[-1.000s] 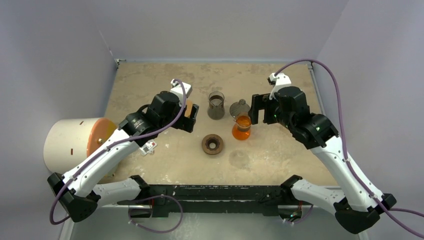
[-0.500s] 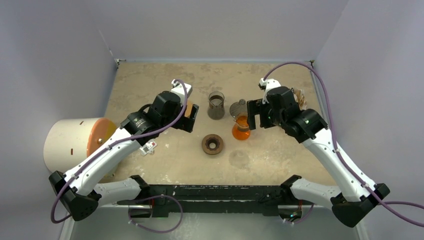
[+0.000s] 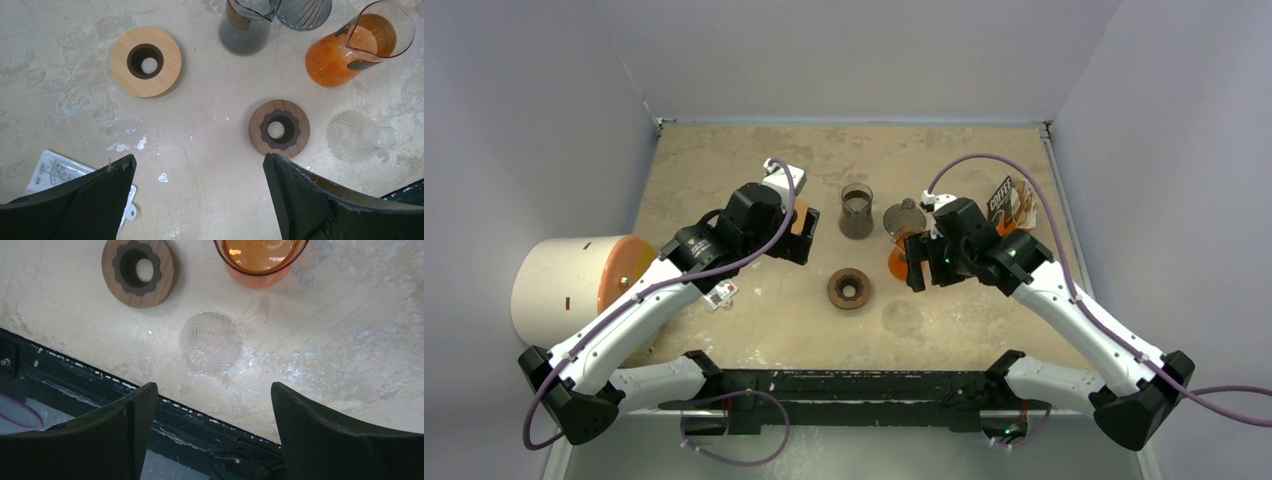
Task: Place the coffee filter in the dripper
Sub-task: Pick up the coffee dripper from the center of the board.
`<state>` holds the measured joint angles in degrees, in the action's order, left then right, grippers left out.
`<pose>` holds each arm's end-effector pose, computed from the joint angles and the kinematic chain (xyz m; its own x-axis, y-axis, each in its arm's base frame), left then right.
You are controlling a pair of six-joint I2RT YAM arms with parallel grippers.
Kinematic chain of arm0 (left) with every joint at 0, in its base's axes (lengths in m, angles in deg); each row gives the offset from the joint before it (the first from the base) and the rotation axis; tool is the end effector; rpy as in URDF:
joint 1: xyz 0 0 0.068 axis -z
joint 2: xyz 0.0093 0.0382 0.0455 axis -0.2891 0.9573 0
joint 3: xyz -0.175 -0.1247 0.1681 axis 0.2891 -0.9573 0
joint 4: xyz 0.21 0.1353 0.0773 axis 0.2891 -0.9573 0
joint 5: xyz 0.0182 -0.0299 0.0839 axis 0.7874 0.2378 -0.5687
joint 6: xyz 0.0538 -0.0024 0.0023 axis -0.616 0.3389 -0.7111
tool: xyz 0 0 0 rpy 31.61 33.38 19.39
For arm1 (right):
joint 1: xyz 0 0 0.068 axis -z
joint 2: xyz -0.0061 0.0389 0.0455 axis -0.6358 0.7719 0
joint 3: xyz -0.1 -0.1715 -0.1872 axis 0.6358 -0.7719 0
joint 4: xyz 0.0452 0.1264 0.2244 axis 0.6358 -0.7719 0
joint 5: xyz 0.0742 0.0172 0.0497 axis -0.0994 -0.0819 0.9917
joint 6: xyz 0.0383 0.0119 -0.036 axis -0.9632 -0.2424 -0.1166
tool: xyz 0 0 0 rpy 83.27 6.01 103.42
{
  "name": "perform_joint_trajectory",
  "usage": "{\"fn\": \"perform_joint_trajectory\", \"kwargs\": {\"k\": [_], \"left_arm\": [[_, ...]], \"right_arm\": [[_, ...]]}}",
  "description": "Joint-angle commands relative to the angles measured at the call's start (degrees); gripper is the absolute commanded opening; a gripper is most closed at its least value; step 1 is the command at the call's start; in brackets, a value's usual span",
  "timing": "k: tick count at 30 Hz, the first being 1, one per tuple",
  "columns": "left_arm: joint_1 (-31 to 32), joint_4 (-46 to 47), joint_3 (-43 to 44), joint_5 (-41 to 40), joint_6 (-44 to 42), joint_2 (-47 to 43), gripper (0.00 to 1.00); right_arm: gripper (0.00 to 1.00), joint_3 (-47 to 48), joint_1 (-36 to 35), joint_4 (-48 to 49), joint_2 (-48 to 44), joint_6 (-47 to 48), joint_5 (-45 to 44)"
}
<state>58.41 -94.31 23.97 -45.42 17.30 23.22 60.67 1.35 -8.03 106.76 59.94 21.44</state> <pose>0.1733 -0.1413 0.3617 -0.5715 0.1778 -0.8011 0.3517 0.9351 -0.0433 0.1676 0.1286 0.3387 -0.7420 -0.1309 -0.6575 -0.3392 0.9193 0.1997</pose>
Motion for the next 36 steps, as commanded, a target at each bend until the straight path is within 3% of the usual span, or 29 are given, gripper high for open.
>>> {"fn": "perform_joint_trajectory", "kwargs": {"k": [1, 8, 14, 18, 22, 36], "left_arm": [[-0.11, 0.25, -0.18, -0.22, -0.75, -1.08, 0.99], [-0.12, 0.16, -0.18, 0.48, -0.75, -0.96, 0.98], [-0.12, 0.33, -0.43, 0.26, -0.75, -1.59, 0.98], [-0.1, 0.3, -0.53, 0.22, -0.83, -1.72, 0.98], [-0.11, 0.33, -0.62, 0.13, -1.0, -1.94, 0.98], [-0.1, 0.42, -0.44, 1.33, -1.1, -1.51, 0.98]], "right_arm": [[0.86, -2.74, -1.46, 0.48, 0.75, -4.23, -3.49], [0.82, -1.31, -1.46, 4.44, 2.51, -8.52, -13.55], [0.75, 0.02, -1.34, 7.5, 6.37, -10.07, -17.13], [0.72, 2.22, -1.33, 9.24, 8.26, -8.91, -14.49], [0.69, -0.54, -1.83, 11.37, 7.1, -7.18, -4.36], [0.67, -6.98, -10.12, 3.65, 4.6, -12.94, -6.56]]}}
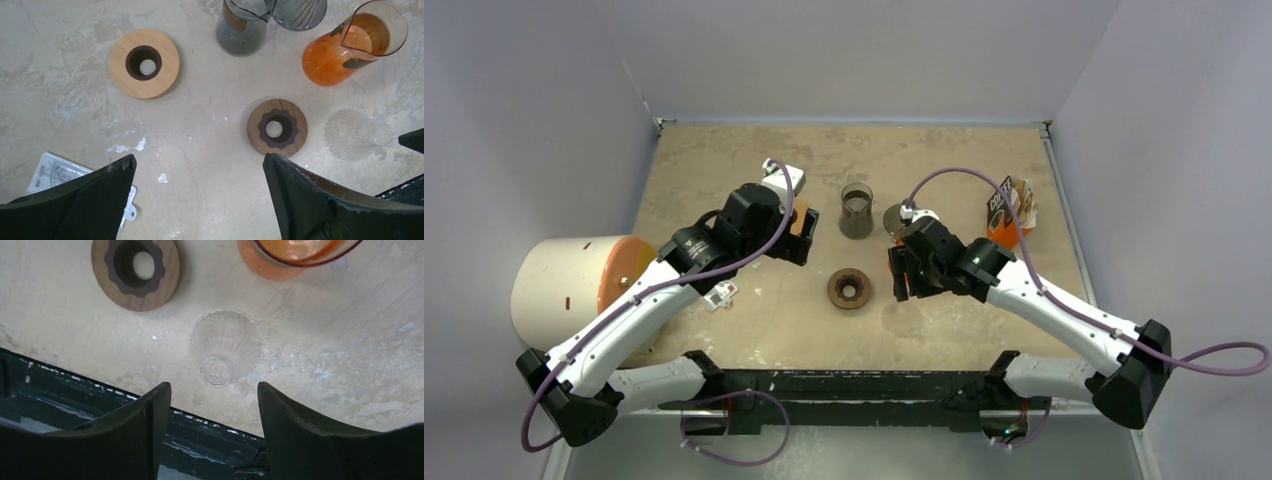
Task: Place the coffee filter in the dripper
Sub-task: Pick up the coffee dripper from the center of the board.
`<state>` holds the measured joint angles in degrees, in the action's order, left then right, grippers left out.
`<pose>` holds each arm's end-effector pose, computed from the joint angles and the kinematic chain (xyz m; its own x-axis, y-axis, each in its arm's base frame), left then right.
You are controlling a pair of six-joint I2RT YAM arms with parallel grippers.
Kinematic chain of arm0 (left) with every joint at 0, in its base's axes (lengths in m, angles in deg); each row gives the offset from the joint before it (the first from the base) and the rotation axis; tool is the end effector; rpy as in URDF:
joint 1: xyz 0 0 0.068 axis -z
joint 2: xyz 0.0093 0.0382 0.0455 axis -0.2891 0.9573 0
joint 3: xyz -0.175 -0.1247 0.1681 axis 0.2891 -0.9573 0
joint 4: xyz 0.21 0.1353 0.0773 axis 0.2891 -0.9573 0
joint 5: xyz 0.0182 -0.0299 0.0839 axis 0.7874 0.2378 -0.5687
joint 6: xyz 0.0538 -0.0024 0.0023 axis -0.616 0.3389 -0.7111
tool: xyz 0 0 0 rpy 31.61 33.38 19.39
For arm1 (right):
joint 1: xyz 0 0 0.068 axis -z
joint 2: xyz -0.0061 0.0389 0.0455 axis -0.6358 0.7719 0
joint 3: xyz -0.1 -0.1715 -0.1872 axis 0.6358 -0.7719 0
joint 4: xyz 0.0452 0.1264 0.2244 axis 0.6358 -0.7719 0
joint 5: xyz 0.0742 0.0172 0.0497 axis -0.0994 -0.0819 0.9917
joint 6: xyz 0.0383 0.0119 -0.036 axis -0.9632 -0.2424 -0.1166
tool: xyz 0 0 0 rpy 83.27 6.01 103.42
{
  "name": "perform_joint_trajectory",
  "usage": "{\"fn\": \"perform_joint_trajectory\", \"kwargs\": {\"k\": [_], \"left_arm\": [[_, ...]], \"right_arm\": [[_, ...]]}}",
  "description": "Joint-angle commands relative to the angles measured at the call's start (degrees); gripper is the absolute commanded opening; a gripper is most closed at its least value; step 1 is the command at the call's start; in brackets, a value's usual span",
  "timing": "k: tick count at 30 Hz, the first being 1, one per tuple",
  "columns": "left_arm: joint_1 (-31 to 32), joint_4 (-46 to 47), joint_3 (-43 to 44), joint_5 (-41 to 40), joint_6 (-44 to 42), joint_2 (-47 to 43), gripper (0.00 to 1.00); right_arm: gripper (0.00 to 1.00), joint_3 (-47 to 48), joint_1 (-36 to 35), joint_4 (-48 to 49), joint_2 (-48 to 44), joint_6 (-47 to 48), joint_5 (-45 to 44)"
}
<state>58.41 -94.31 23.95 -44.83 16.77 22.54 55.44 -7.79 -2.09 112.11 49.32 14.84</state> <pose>0.1709 -0.1396 0.3639 -0.5631 0.1811 -0.8063 0.3647 0.9300 -0.0458 0.1646 0.1687 0.2983 -0.7897 -0.0980 -0.6057 -0.2749 0.9390 0.2065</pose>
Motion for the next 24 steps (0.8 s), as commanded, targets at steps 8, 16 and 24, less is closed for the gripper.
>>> {"fn": "perform_joint_trajectory", "kwargs": {"k": [8, 16, 24], "left_arm": [[-0.1, 0.25, -0.42, 0.86, -0.64, -0.47, 0.98], [-0.1, 0.07, -0.42, 0.79, -0.75, -0.12, 0.98], [-0.12, 0.07, -0.42, 0.42, -0.75, 0.1, 0.98]], "right_arm": [[0.67, -4.62, -2.51, 1.84, 2.39, -3.39, 1.16], [0.65, -4.26, -3.94, 3.82, 7.23, -3.46, -0.26], [0.59, -5.1, -5.09, 4.04, 9.51, -4.17, -1.63]]}}
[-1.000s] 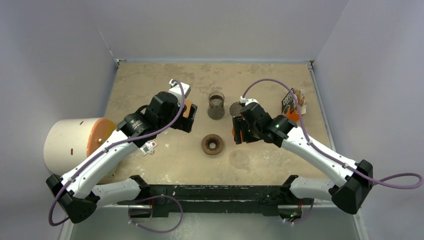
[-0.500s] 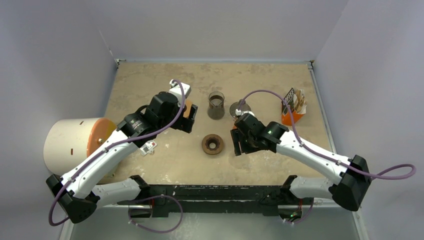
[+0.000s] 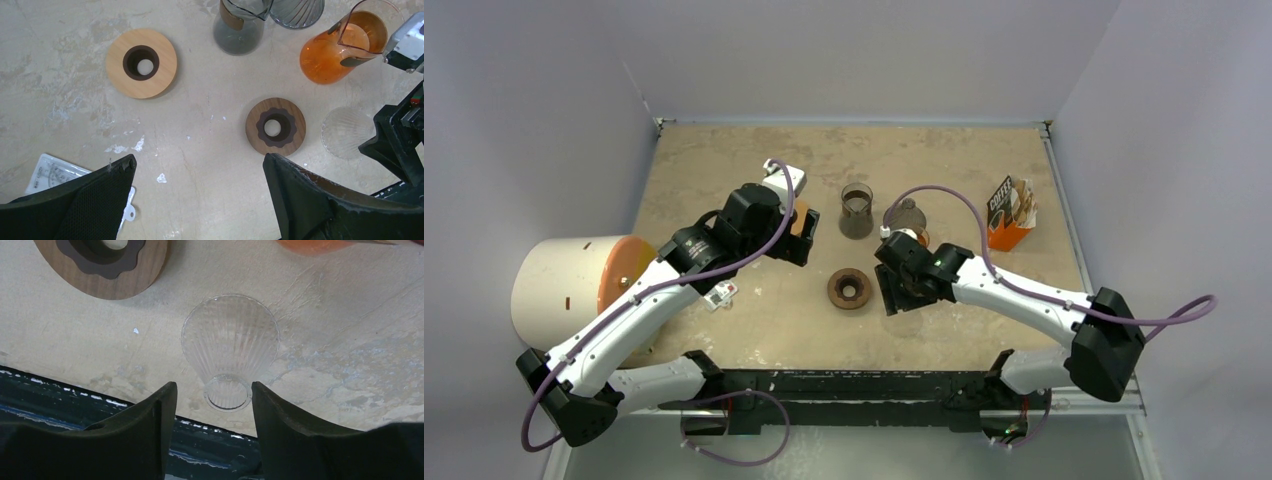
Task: Place the coffee filter in the dripper
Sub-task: Pick up the coffee dripper from the center of the board.
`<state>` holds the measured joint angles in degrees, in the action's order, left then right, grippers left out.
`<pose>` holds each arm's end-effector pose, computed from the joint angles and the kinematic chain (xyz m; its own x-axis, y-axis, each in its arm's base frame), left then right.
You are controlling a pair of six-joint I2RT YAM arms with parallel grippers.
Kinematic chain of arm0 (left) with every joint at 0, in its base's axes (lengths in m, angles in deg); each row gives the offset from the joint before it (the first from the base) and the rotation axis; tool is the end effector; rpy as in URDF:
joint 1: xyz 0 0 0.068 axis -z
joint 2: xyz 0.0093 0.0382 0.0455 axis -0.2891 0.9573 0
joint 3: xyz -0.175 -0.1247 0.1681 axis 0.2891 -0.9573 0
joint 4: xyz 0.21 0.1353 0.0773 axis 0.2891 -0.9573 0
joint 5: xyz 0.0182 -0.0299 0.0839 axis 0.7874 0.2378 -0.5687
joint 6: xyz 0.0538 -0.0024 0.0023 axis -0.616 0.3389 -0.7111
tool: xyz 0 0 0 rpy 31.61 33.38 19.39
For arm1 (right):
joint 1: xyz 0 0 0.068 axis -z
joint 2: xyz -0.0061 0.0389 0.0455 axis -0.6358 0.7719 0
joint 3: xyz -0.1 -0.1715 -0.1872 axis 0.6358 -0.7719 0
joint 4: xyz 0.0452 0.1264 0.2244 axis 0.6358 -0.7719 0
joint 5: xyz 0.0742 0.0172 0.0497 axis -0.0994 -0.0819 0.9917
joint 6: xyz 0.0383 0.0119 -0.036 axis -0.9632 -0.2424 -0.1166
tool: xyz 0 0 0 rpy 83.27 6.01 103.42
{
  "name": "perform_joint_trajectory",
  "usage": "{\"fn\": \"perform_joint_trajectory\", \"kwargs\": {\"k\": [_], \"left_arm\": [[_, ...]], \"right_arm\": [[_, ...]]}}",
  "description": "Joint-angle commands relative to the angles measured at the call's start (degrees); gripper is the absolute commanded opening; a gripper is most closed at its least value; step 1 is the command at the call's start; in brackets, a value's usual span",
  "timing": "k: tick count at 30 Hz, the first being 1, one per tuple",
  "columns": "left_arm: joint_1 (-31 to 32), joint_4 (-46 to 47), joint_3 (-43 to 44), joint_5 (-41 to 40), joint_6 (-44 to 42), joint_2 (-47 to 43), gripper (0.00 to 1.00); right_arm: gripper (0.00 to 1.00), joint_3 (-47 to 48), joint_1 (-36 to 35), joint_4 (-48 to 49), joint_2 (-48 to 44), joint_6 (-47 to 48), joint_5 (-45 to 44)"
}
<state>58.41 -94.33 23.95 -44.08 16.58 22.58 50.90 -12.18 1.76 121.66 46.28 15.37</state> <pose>0.1708 -0.1401 0.3637 -0.5649 0.1858 -0.8040 0.3759 0.9253 -0.0503 0.1662 0.2003 0.2394 -0.8591 -0.1863 -0.4767 -0.2864 0.9469 0.1461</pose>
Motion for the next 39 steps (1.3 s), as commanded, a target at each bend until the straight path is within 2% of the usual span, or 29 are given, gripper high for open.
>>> {"fn": "perform_joint_trajectory", "kwargs": {"k": [1, 17, 28, 39], "left_arm": [[-0.08, 0.08, -0.42, -0.33, -0.55, 0.09, 0.98], [-0.12, -0.03, -0.36, -0.35, -0.65, 0.71, 0.98], [-0.11, -0.09, -0.38, -0.41, -0.64, 0.54, 0.98], [-0.08, -0.17, -0.34, -0.13, -0.64, 0.27, 0.98]], "right_arm": [[0.59, -0.57, -0.72, 0.11, -0.05, -1.15, -2.29], [0.49, -1.17, -1.41, -2.82, -0.4, -1.91, -5.59], [0.33, -0.95, -1.63, -3.55, -0.7, -2.83, -6.87], [0.31, -1.4, 0.07, -9.47, -5.5, -5.1, -9.92]]}}
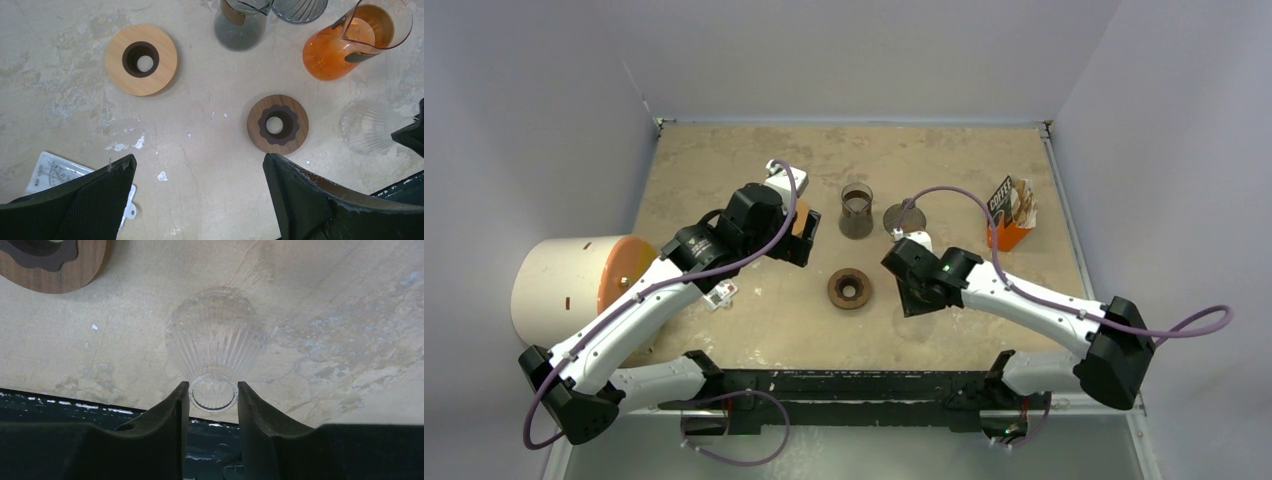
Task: Place the coffee filter in the dripper
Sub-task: Pick up the coffee dripper from the center of the board, then place the coffee dripper at the center of the board.
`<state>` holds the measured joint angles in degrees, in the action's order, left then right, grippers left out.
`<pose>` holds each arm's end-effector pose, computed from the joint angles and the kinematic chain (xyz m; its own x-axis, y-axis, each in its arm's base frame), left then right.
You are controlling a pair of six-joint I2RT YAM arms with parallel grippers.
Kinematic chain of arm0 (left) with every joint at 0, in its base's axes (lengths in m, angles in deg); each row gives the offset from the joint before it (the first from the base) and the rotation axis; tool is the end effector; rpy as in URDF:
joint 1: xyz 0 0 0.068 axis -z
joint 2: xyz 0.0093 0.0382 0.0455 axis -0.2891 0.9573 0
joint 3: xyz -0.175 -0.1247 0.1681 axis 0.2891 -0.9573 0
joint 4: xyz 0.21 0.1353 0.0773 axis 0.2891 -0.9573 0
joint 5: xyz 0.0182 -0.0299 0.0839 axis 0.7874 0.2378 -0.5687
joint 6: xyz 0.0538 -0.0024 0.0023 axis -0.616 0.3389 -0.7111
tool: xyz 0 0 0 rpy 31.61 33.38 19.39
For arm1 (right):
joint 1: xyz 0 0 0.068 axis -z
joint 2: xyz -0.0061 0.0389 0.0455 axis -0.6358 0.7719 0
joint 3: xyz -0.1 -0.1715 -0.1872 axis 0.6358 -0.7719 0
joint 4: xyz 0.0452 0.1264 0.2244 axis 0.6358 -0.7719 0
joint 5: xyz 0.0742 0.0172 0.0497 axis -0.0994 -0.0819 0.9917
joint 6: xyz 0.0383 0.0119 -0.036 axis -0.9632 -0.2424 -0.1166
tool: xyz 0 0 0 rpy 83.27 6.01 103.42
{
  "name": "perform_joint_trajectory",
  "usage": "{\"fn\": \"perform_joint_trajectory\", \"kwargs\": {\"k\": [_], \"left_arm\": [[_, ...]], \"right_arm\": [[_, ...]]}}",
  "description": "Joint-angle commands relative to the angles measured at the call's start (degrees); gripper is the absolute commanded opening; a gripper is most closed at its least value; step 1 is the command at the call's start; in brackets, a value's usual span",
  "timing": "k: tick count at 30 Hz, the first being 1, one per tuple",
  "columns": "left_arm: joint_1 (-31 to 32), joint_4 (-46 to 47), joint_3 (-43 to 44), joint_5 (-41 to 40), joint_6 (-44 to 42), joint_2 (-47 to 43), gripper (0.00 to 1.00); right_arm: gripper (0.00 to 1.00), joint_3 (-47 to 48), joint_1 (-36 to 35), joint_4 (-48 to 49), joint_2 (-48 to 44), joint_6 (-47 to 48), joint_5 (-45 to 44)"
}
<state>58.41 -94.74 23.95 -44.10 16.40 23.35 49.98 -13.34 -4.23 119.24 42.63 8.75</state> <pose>0.1729 -0.1420 0.3603 -0.5760 0.1996 -0.7927 0.3767 0.9254 -0.0408 0.1544 0.1869 0.2403 -0.8638 -0.1582 -0.4783 -0.2051 0.9776 0.0472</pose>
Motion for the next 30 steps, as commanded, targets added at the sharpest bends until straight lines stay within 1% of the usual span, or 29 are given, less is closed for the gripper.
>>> {"fn": "perform_joint_trajectory", "kwargs": {"k": [1, 6, 11, 15, 22, 30], "left_arm": [[-0.11, 0.22, -0.33, -0.15, -0.46, -0.57, 0.98], [-0.12, 0.33, -0.42, -0.13, -0.46, -0.86, 0.98], [-0.12, 0.32, -0.33, -0.04, -0.46, -1.27, 0.98], [-0.07, 0.33, -0.42, 0.13, -0.55, -1.55, 0.98], [-0.12, 0.59, -0.43, 0.9, -0.48, -1.9, 0.98], [-0.12, 0.59, -0.51, 0.88, -0.46, -1.98, 0.98]], "right_arm": [[0.31, -0.64, 2.41, -3.74, -3.52, -1.33, -3.15], [0.3, -2.76, 9.83, -1.86, -7.35, 0.77, 0.47], [0.29, -2.91, 16.33, -1.04, -9.0, 2.49, -0.79], [0.3, -3.0, 22.34, 1.59, -9.52, 4.84, -0.22], [0.3, -2.41, 31.98, 6.16, -7.24, 9.12, 1.64], [0.29, -1.45, 39.74, 11.52, -2.84, 11.35, 5.58]]}}
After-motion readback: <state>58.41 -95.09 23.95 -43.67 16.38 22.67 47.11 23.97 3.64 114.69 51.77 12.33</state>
